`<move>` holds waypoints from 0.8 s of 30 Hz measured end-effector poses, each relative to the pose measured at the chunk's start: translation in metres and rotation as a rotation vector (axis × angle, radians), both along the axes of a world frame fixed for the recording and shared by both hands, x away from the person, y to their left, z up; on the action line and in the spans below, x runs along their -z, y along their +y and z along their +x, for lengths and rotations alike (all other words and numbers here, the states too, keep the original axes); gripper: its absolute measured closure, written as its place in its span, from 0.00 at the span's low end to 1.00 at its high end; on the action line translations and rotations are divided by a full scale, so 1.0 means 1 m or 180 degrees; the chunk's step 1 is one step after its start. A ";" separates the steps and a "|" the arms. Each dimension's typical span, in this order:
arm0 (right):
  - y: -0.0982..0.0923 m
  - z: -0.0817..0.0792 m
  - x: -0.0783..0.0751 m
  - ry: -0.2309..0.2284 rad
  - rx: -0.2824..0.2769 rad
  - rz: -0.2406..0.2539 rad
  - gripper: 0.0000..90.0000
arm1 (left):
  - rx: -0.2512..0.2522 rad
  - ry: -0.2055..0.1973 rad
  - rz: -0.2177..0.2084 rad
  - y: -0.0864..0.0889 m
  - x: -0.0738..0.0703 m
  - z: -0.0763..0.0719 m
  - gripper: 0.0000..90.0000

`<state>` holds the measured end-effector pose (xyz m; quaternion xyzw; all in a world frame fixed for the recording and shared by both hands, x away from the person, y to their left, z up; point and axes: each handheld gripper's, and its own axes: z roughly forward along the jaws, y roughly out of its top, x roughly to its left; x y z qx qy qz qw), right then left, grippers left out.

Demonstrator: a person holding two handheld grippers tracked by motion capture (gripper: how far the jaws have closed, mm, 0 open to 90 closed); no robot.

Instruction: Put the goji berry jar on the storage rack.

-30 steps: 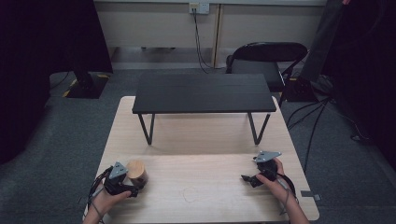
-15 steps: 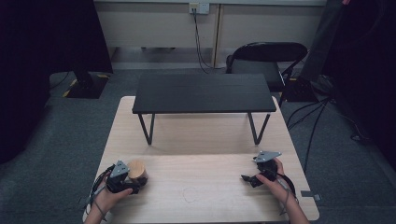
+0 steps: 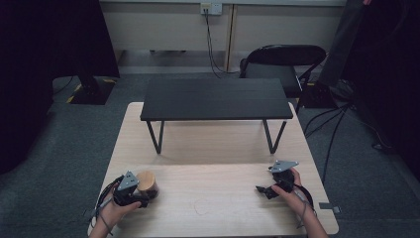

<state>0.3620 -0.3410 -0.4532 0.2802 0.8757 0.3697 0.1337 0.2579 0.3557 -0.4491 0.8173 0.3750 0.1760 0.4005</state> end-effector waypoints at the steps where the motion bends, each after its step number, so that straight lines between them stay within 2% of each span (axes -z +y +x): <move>1: 0.000 0.000 0.000 0.0000 0.0000 0.0000 0.00 | 0.0002 0.0000 -0.0035 0.000 0.000 0.000 0.28; 6: 0.000 0.000 0.000 0.0001 0.0000 0.0000 0.00 | 0.0051 -0.0020 -0.0059 -0.002 -0.009 0.001 0.28; 10: 0.000 0.000 0.000 0.0000 0.0000 0.0000 0.00 | 0.0160 -0.0004 -0.0176 -0.005 -0.026 0.007 0.28; 12: 0.000 0.000 0.000 0.0000 0.0000 0.0000 0.00 | 0.0209 -0.0017 -0.0183 -0.006 -0.031 0.010 0.28; 16: 0.000 0.000 0.000 0.0001 0.0001 0.0001 0.00 | 0.0289 -0.0022 -0.0244 -0.011 -0.051 0.017 0.28; 21: 0.000 0.000 0.000 0.0000 0.0000 0.0000 0.00 | 0.0375 -0.0018 -0.0232 -0.016 -0.070 0.024 0.28; 22: 0.000 0.000 0.000 0.0000 0.0000 0.0000 0.00 | 0.0416 -0.0007 -0.0226 -0.019 -0.078 0.028 0.28; 24: 0.000 0.000 0.000 0.0000 0.0000 0.0000 0.00 | 0.0437 -0.0005 -0.0222 -0.021 -0.082 0.031 0.28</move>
